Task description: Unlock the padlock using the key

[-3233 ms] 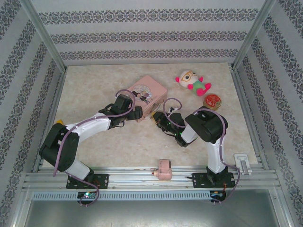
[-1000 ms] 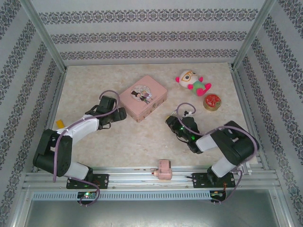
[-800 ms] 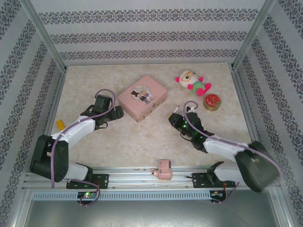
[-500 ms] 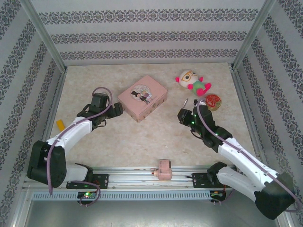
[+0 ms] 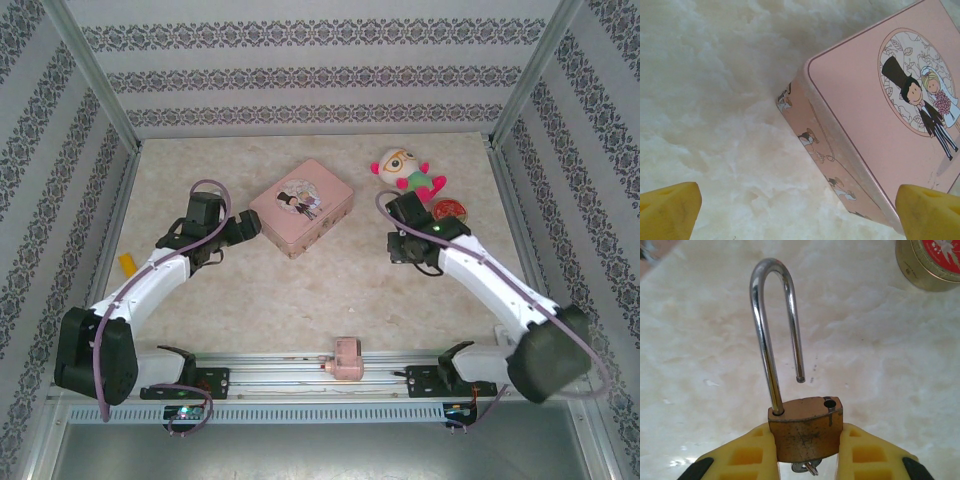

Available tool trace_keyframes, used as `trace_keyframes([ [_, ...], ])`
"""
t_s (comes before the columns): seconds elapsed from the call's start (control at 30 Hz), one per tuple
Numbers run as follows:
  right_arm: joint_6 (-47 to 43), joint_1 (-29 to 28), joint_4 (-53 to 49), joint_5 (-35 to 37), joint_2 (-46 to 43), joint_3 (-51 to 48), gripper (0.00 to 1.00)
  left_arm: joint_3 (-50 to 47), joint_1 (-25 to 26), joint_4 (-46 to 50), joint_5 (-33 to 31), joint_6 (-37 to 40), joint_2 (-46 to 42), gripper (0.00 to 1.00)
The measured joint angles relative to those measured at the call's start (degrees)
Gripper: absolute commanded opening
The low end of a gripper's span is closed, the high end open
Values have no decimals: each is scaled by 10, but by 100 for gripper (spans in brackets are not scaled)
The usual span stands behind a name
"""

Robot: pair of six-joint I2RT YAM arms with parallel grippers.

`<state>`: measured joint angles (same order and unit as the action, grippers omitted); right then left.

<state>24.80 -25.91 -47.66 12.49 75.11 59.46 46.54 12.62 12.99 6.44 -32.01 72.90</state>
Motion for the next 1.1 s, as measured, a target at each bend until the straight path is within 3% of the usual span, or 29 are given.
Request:
trace_keyframes([
  [0.43, -90, 63, -21, -8, 180, 62, 0, -3, -8, 1, 7, -8, -15, 99],
  [0.87, -116, 70, -11, -57, 303, 99, 0, -10, -11, 1, 11, -14, -15, 99],
  [1.1, -114, 47, -1, -79, 341, 130, 14, -11, -12, 1, 15, -15, -15, 99],
])
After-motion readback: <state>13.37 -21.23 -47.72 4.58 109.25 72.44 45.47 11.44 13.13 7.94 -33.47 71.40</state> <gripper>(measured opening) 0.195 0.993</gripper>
